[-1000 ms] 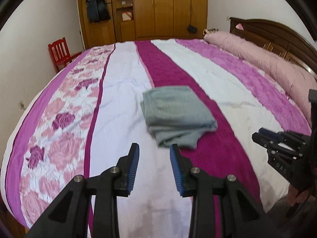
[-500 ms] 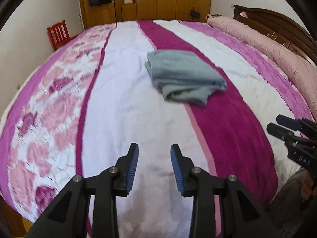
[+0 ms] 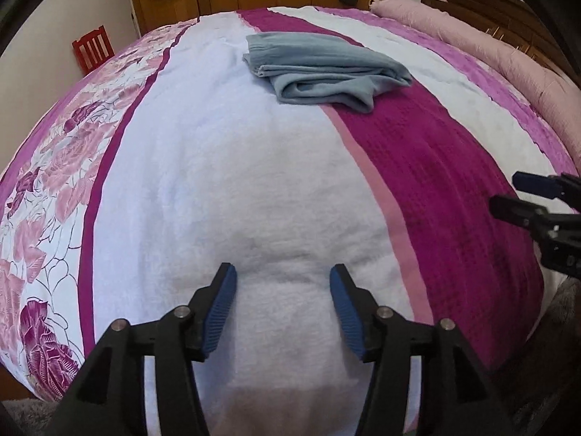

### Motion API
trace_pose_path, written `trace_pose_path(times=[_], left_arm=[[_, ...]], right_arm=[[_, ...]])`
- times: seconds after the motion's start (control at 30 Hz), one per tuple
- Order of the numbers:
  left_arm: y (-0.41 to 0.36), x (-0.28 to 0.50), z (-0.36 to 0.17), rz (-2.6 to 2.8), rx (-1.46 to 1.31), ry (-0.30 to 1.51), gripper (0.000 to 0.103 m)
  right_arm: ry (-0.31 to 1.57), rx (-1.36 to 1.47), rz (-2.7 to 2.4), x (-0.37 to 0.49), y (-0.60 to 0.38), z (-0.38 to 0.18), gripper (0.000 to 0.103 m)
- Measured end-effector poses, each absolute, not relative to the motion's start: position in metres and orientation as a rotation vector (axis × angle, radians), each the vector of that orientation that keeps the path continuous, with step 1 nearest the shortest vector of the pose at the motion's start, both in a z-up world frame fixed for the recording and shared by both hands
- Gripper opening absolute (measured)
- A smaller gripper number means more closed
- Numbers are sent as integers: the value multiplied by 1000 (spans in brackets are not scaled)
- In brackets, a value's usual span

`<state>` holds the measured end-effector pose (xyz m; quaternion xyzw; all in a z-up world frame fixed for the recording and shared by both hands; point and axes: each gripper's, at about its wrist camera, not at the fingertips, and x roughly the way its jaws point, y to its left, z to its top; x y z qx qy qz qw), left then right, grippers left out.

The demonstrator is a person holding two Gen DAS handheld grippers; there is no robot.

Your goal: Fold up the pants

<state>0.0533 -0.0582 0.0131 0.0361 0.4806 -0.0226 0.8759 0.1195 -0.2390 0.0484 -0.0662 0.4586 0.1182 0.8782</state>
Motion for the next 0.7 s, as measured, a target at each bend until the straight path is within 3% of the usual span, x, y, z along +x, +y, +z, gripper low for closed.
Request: trace_pose_path(times=[0.33,0.43,0.7], left_arm=[[-51,87,3,-8,25,1009,103],[-50,98,2,9,0,990,103],[-47,118,1,10,-9,877,103]], right_arm=[[921,-174,177,154,-209,26,86],[926,-123,149,169,-212,17,103],[866,-97,119,170,-208,15,103]])
